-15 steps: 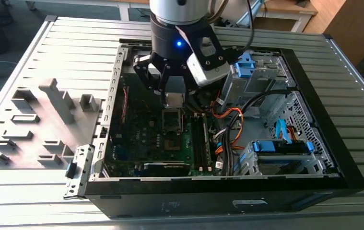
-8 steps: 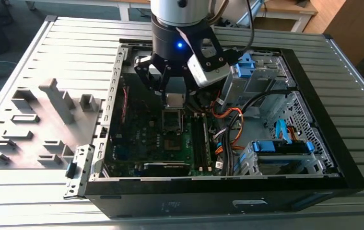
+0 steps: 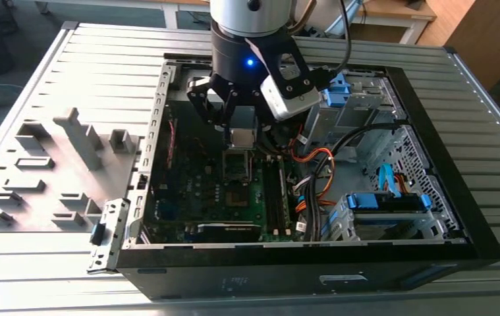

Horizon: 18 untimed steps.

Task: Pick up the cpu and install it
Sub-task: 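Place the cpu into insertion slot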

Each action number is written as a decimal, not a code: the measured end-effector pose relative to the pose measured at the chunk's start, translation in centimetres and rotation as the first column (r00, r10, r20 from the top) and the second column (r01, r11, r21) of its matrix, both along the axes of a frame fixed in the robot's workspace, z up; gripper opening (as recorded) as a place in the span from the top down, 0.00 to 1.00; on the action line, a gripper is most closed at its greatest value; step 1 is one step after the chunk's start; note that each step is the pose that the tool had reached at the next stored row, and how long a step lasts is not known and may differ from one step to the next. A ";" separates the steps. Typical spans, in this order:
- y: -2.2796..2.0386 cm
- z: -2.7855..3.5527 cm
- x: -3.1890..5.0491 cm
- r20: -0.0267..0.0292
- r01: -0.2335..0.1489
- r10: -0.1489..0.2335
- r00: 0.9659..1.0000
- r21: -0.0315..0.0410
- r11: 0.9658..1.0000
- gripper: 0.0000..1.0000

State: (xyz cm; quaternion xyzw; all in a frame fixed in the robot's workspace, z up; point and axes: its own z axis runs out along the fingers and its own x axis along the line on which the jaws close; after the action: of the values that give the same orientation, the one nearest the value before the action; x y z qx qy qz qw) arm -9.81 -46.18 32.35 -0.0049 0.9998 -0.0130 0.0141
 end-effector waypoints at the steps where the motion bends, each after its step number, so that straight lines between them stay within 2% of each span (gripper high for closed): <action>1: 0.00 0.00 0.00 0.000 0.000 0.000 1.000 0.000 1.000 0.53; 7: 0.01 -0.09 0.01 0.000 0.000 0.000 1.000 0.000 1.000 0.53; 15: 0.00 -1.15 0.01 0.000 0.000 0.000 1.000 0.000 1.000 0.53; 18: 0.00 -1.37 0.01 0.000 0.000 0.000 1.000 -0.001 1.000 0.53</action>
State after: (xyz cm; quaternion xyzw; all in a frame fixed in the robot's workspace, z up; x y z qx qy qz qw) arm -9.80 -46.18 30.97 -0.0049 0.9998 -0.0134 0.0141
